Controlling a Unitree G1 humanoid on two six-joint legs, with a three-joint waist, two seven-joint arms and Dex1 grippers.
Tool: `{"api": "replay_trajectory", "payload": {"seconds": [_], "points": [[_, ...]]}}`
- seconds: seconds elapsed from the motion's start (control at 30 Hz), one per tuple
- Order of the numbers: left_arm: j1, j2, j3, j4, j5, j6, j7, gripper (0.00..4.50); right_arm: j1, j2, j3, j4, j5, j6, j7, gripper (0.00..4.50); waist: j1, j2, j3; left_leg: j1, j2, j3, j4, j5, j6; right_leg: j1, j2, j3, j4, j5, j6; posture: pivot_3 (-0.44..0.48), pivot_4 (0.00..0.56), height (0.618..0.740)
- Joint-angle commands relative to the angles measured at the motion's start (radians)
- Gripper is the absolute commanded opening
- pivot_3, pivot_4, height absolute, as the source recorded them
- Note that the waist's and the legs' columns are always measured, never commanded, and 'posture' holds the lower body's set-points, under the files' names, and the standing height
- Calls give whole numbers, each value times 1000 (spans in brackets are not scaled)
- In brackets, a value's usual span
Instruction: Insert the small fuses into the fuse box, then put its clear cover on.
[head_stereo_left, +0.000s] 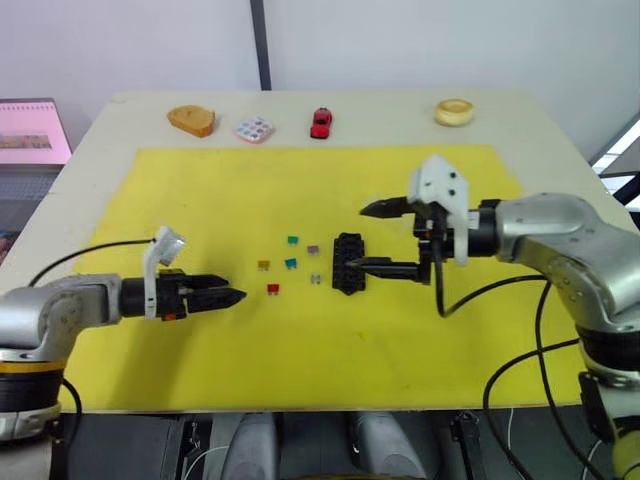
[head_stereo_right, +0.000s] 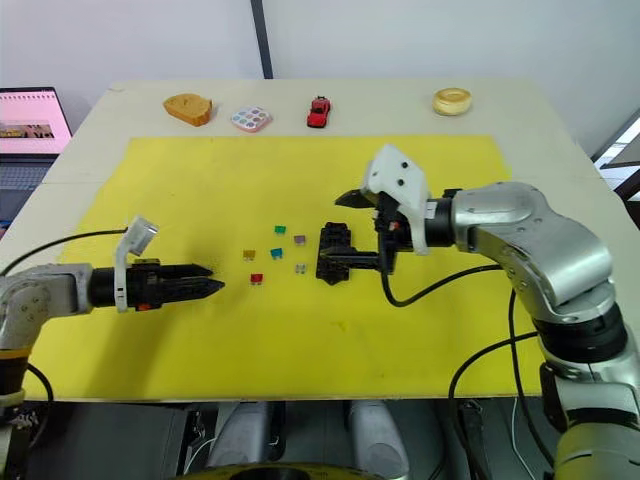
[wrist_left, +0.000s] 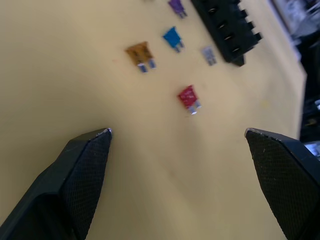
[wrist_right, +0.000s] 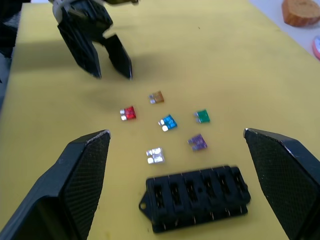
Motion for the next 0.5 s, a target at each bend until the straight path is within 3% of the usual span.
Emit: {"api": "replay_trajectory", "payload": {"seconds": [0.03,0.33,0.47,0.5], "points": [[-6,-54,37,-21,-80,118,70,4469,-32,12,13,-8,-11,-11,-6,4500,1,0,0,0,0,0,0,0,0,0,0,0,0,0,0,0,150,740],[-36,-181,111,12,-150,283,207,4469,-37,27,42,-4,-29,-9,-11,4500,2,0,0,0,0,0,0,0,0,0,-1,0,0,0,0,0,150,740],[-49,-212,120,24,-146,313,248,3256,-33,24,49,-6,-39,-16,-10,4500,2,0,-1,0,-1,0,0,0,0,0,-1,0,0,0,0,0,150,740],[-55,-224,127,32,-148,325,260,3256,-33,24,49,-6,-40,-16,-9,4500,2,0,-1,0,-1,-1,0,0,0,0,-1,0,0,0,0,0,150,740]]}}
